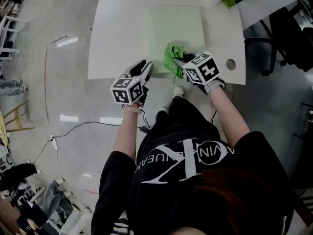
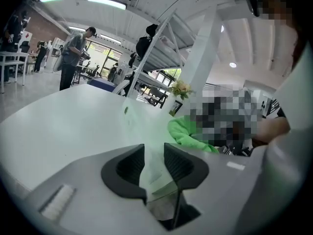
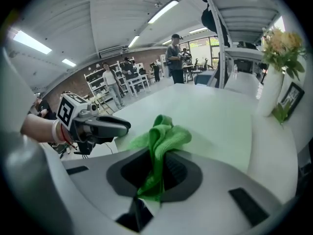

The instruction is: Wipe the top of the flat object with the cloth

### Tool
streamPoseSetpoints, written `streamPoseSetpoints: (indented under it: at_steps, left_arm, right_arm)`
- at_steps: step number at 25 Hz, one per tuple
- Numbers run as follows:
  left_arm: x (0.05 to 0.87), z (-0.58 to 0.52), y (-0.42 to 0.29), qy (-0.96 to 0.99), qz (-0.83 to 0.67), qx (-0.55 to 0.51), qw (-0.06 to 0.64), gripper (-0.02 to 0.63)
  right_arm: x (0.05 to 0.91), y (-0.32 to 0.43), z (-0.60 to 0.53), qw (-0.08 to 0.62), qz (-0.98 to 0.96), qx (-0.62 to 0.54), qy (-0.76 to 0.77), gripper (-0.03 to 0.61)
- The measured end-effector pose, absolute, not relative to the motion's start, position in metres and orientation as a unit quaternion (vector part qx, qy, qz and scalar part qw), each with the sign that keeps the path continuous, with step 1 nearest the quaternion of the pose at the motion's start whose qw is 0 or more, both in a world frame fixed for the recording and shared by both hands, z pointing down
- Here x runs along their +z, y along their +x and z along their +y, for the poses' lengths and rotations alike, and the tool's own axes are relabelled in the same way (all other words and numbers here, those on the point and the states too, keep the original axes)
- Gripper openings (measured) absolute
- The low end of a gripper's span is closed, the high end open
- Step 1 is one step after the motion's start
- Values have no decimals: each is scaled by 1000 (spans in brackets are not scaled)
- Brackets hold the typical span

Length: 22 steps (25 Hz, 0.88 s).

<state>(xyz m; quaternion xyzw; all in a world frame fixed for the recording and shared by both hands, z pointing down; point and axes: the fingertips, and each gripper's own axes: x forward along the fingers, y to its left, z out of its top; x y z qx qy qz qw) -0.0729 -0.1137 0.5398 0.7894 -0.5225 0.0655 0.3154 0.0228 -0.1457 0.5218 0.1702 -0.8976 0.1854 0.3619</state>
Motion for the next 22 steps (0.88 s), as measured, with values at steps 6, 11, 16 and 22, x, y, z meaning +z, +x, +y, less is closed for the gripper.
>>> streamPoseSetpoints:
  at_steps: [6, 11, 16, 22]
  left_arm:
    - [541, -113, -73, 787, -526, 56, 319, 133]
    - [541, -112, -73, 787, -526, 61, 318, 133]
    - [539, -111, -73, 787, -525, 62, 318, 133]
    - [540, -112, -73, 788, -523, 62, 319, 134]
  right_arm:
    - [524, 58, -151, 361, -891, 193, 198, 51]
    - [525, 92, -157, 361, -884, 198, 222, 51]
    - [523, 122, -162, 351, -877, 214, 250, 51]
    - [524, 145, -165, 341, -870, 225, 275, 51]
